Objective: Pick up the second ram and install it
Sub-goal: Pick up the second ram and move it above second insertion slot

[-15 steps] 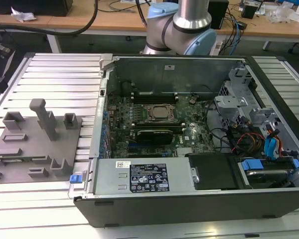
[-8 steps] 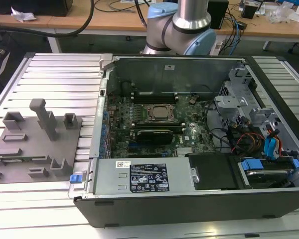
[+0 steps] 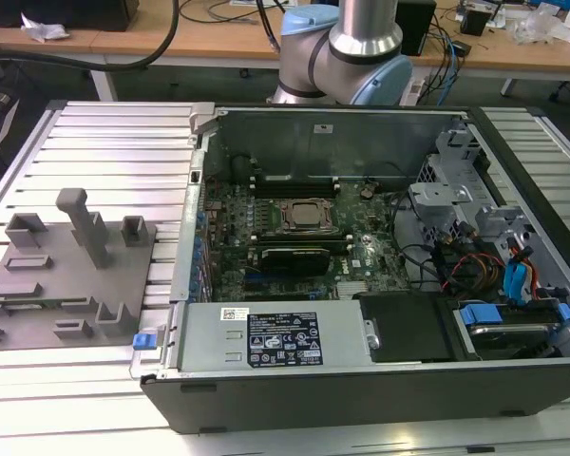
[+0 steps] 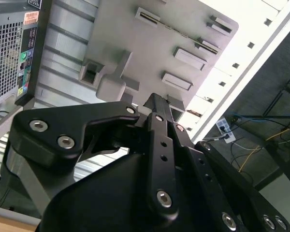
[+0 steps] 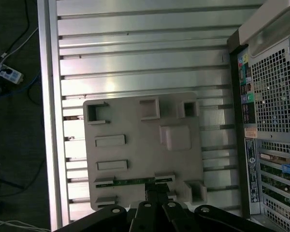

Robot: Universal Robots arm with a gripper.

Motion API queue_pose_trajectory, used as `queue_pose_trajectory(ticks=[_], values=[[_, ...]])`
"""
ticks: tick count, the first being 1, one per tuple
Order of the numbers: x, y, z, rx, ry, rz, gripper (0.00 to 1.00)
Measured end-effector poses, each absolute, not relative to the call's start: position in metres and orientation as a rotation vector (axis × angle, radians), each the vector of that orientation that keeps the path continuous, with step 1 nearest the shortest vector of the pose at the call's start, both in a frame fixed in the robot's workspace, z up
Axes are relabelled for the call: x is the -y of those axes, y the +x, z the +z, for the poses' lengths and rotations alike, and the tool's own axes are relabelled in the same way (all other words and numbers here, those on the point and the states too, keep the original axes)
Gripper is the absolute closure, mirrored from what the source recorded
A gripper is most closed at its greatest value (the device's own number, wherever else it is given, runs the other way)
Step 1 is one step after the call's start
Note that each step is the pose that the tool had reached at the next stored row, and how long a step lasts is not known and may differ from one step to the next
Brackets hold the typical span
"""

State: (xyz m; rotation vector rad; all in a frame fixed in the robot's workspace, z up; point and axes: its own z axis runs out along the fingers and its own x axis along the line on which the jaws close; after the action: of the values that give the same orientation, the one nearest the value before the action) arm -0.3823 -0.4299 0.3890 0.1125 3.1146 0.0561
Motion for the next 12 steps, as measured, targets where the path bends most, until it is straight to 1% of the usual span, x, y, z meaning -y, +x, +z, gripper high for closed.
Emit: queue_pose_trajectory(ticks=[12], values=[[0.4299,-0.3824,0.3890,-3.113,-0.222,0.060,0.89]])
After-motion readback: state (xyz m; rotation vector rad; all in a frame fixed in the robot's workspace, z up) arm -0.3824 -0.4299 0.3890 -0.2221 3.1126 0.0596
